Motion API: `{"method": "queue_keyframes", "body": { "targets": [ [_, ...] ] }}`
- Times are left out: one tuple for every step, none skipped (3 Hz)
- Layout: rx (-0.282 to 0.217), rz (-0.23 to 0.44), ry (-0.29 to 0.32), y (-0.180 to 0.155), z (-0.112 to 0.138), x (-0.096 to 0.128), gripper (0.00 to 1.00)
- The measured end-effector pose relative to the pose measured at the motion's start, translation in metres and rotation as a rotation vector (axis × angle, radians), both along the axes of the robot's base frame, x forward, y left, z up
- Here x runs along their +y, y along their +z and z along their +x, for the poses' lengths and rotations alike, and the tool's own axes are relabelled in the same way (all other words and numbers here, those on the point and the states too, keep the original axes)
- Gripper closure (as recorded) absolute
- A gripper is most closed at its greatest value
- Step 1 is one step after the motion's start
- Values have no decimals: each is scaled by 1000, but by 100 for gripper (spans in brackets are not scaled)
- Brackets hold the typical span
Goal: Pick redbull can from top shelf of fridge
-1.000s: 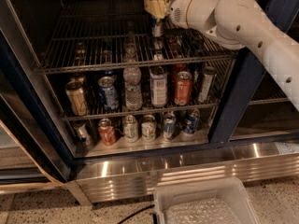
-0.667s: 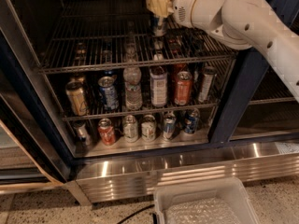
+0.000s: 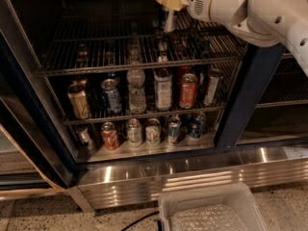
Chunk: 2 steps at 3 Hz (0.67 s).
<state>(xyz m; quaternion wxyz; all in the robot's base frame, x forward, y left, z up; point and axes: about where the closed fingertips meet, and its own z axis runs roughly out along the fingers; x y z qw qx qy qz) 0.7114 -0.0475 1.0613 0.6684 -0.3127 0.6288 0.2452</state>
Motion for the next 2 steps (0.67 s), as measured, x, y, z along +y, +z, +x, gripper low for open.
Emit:
{"method": "queue_keyframes", "body": {
  "targets": [
    [3, -2, 23, -1, -18, -6, 100],
    [24, 6, 29, -12, -37, -15, 100]
  ]
}}
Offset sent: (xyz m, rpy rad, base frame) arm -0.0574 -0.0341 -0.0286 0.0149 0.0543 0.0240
